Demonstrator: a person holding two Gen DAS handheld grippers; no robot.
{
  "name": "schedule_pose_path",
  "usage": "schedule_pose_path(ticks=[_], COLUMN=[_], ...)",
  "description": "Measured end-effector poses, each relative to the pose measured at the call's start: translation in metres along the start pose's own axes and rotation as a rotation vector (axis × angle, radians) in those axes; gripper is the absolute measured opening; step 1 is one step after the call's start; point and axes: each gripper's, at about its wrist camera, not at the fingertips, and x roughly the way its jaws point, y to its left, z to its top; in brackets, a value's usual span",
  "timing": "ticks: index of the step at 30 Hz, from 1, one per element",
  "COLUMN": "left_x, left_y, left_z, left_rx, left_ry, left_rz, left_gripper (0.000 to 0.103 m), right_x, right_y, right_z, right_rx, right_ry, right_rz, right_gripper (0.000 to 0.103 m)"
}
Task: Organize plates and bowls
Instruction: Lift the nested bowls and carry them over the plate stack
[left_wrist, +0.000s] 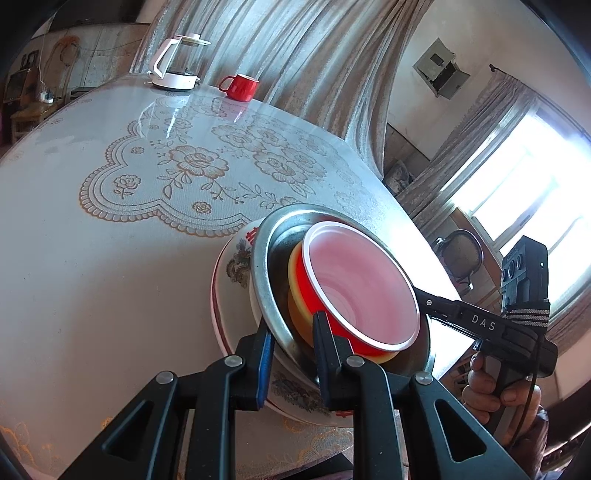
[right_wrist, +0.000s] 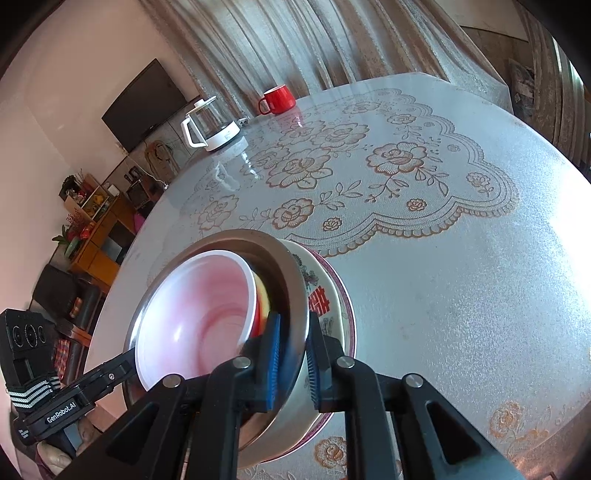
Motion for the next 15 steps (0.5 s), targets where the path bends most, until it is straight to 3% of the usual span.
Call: schedule_pose_path(ticks=[15], left_x=[-0.004], left_y=[-0.011], left_z=[-0.004], left_rx=[0.066], left_ry=[-0.022], left_rz=[0.066], left_gripper=[0.023], right_x=[-0.003], right_y=[0.003], right_z=[-0.006], right_rx=[-0.021], right_ry=[0.011], right_rz=[-0.029], right_gripper=[0.018])
